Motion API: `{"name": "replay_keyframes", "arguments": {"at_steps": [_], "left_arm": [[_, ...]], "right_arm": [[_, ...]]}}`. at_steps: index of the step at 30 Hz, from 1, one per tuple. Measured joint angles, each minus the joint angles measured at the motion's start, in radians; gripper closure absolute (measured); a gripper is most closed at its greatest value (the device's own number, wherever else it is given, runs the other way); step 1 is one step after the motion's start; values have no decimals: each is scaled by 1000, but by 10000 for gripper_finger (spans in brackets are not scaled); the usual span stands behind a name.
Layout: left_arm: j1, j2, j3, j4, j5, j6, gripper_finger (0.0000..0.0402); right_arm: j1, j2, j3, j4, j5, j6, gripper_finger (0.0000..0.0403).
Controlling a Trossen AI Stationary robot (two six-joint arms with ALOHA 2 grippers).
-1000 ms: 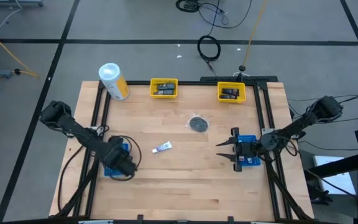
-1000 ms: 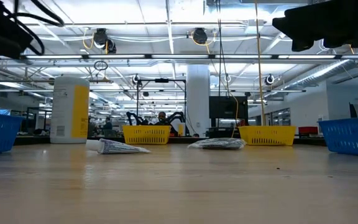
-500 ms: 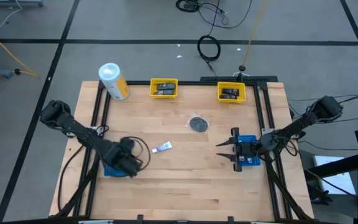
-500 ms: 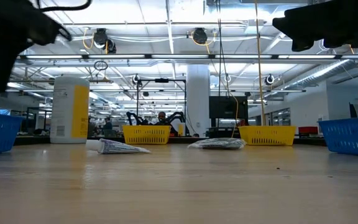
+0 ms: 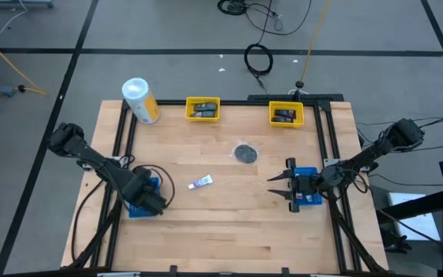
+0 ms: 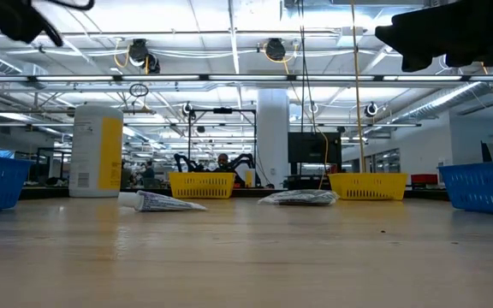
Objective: Pick & Place Travel size toiletries
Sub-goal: Put the black hairbrush into the left blue bin
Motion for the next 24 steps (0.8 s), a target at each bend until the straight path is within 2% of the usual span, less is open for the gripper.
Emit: {"name": "replay_keyframes", "arguments": {"at_steps": [2, 6, 10, 13, 15, 20, 24], "left_arm": [[-4, -23, -41, 34, 55, -25, 355], [-2, -44, -152, 39, 23, -38, 395], [4, -43, -244, 154, -20, -19, 386], [11, -42, -257, 325, -108, 63, 385], [12, -42, -254, 404, -128, 102, 391], [20, -42, -256, 371, -128, 133, 394], [14, -44, -231, 252, -82, 89, 384]], "right_arm": [[0, 0, 0, 0, 0, 3, 262], [0, 0, 0, -8, 0, 15, 262], [0, 0, 0, -6, 0, 15, 264], [-1, 0, 0, 2, 0, 13, 264], [-7, 0, 0, 1, 0, 12, 264], [-21, 0, 0, -6, 0, 39, 267], [-21, 0, 0, -14, -1, 42, 268]]}}
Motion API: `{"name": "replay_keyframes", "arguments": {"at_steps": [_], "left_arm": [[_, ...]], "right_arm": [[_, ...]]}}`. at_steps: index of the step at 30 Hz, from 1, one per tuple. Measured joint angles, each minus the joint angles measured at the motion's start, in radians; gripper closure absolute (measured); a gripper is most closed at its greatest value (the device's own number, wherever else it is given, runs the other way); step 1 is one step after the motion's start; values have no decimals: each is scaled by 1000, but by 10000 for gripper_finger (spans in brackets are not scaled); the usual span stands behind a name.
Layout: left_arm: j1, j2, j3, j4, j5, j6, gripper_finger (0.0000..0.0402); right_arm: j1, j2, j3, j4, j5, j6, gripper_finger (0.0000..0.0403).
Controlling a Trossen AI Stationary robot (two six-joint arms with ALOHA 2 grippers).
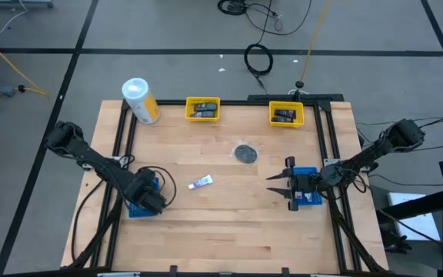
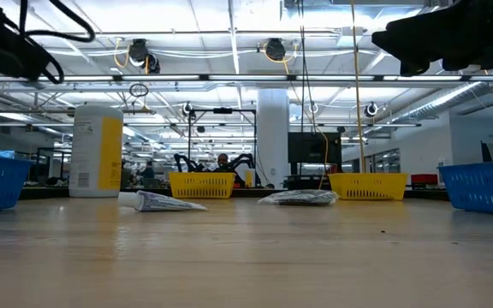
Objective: Pick & Place Travel size toiletries
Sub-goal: Put the black hairbrush into the left blue bin, then put the white toothpaste into the right blue bin
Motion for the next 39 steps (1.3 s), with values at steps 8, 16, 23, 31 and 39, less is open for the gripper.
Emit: {"name": "replay_keyframes", "arguments": {"at_steps": [8, 16, 23, 31, 39], "left_arm": [[-17, -14, 7, -46, -30, -80, 399], [-17, -13, -93, 120, -6, -74, 390], [-18, -13, -57, -13, 127, -75, 394], [-24, -14, 62, -51, -333, -50, 387], [27, 8, -118, 1010, -872, 901, 386]], "right_arm": [[0, 0, 0, -2, 0, 0, 268], [0, 0, 0, -9, 0, 0, 268], [0, 0, 0, -8, 0, 0, 268], [0, 0, 0, -9, 0, -2, 268], [0, 0, 0, -21, -2, -3, 268]]}}
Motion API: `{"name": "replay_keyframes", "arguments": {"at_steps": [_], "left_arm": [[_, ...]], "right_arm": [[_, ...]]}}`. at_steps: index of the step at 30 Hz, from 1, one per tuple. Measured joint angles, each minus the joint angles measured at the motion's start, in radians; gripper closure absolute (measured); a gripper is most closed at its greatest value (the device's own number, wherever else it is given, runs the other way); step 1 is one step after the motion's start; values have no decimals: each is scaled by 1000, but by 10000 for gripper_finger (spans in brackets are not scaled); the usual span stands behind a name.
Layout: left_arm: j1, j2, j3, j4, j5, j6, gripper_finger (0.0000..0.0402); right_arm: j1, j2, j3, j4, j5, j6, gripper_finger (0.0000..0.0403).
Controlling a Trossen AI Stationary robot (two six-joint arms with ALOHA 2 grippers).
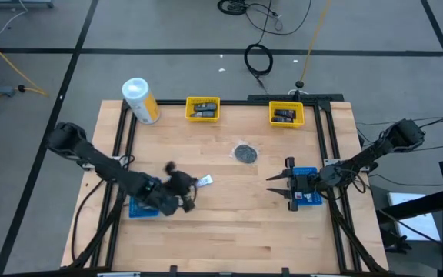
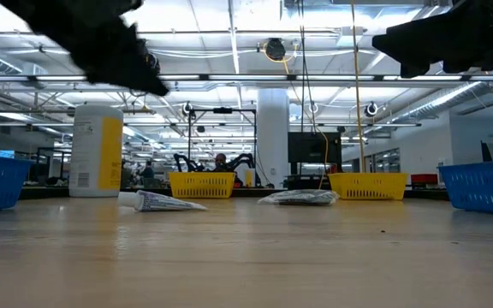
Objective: Pick & Place Travel size toiletries
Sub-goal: Put the white toothpaste into the right blue bin
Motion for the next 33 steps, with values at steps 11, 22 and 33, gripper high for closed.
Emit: {"name": "replay_keyframes", "arguments": {"at_steps": [11, 22, 33], "left_arm": [[141, 125, -109, 695, 385, 778, 203], [138, 149, -108, 198, 353, 280, 123], [148, 316, -106, 286, 291, 160, 207]], "right_arm": [[0, 0, 0, -18, 0, -15, 268], [0, 0, 0, -18, 1, -1, 268], [0, -1, 0, -38, -2, 4, 268]]}}
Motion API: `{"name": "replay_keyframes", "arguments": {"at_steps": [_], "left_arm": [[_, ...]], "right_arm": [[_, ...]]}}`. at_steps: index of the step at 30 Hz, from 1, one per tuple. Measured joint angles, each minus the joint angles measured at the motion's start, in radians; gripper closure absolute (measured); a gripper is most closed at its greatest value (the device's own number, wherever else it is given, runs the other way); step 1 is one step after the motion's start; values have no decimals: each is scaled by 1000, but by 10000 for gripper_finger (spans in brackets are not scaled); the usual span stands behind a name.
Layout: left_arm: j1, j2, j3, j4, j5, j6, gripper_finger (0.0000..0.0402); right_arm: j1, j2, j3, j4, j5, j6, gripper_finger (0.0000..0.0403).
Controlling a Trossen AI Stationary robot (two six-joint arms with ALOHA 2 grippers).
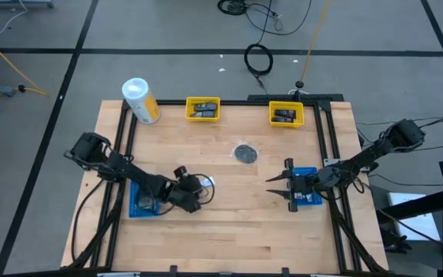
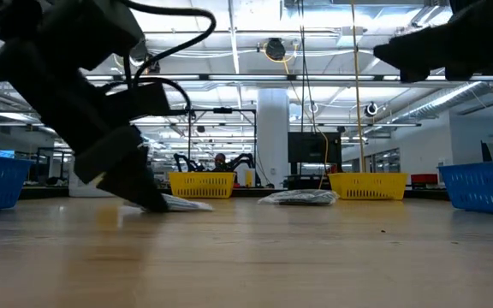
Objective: Pick & Place Travel size toiletries
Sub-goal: Put the white toothpaste into the right blue bin
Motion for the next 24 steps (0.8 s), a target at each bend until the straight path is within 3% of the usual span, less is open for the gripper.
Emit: {"name": "replay_keyframes", "arguments": {"at_steps": [2, 7, 11, 15, 20, 24], "left_arm": [[0, 24, 0, 85, -5, 53, 237], [6, 79, -2, 429, 80, 288, 321], [24, 133, -1, 726, 147, 429, 366], [44, 177, 5, 883, 177, 468, 361], [57, 201, 22, 827, 184, 433, 313], [65, 199, 22, 803, 177, 396, 302]], "right_arm": [[-7, 5, 0, -31, -49, 7, 268], [-79, 116, 3, 35, -293, 75, 268], [-128, 266, 34, 77, -307, 131, 263], [-156, 414, 117, 80, -307, 148, 238], [-159, 529, 226, 60, -306, 104, 178], [-159, 554, 299, -10, -245, 117, 140]]}}
